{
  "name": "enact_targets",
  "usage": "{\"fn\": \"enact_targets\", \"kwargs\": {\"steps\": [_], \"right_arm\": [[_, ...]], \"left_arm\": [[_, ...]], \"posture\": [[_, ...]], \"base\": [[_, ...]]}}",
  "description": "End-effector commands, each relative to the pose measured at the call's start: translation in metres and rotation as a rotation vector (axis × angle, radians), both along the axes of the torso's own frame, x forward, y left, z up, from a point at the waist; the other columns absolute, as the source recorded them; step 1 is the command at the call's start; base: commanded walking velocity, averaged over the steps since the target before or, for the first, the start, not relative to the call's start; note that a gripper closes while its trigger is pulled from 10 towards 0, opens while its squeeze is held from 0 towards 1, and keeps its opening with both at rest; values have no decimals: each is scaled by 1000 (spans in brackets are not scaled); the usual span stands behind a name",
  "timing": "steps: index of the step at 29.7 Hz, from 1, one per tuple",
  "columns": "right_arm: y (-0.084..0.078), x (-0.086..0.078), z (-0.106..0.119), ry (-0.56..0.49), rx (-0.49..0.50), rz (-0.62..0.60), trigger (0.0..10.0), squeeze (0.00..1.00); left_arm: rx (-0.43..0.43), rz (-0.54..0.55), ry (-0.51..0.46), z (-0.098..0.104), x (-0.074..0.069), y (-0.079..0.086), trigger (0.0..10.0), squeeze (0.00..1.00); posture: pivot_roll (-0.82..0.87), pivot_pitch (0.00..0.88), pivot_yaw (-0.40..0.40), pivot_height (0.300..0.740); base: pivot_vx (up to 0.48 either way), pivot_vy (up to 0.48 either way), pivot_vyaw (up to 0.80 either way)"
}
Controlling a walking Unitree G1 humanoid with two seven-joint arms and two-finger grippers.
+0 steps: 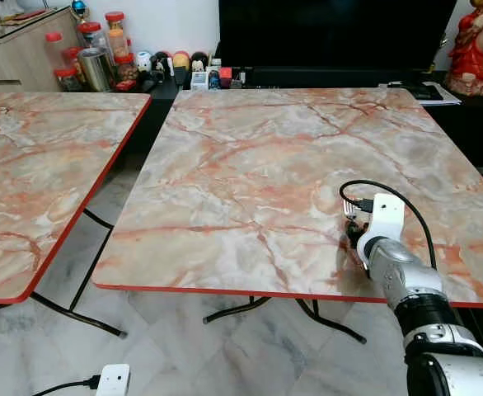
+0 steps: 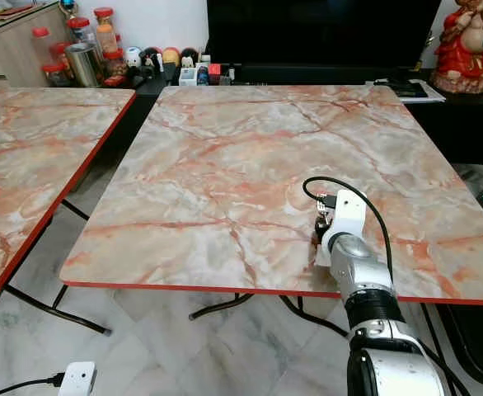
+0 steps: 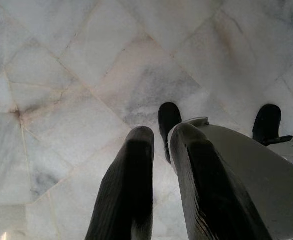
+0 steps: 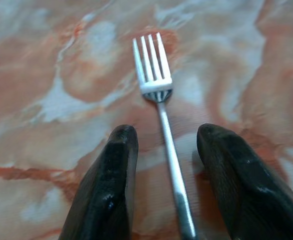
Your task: Setting the table
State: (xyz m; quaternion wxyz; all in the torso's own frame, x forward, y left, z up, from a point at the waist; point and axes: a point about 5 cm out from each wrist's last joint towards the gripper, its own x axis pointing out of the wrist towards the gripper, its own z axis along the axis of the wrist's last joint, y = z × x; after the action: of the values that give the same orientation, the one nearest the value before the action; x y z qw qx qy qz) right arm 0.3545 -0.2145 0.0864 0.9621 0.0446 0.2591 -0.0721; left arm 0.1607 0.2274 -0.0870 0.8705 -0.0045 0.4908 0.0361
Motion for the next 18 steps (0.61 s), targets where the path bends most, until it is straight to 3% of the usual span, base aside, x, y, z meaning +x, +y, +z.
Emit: {"fn": "enact_targets", "kwargs": {"steps": [1, 18], "right_arm": [[0, 5, 6, -19, -14, 27, 10000, 0], [-8, 12, 10, -34, -65, 54, 10000, 0]], "left_arm": [[6, 2, 9, 0, -2, 2, 10000, 0], [5, -1, 13, -1, -3, 3, 10000, 0]], "posture": [[-17, 0, 14, 740], [-16, 0, 17, 740]], "base": [[0, 0, 0], [0, 0, 0]]}}
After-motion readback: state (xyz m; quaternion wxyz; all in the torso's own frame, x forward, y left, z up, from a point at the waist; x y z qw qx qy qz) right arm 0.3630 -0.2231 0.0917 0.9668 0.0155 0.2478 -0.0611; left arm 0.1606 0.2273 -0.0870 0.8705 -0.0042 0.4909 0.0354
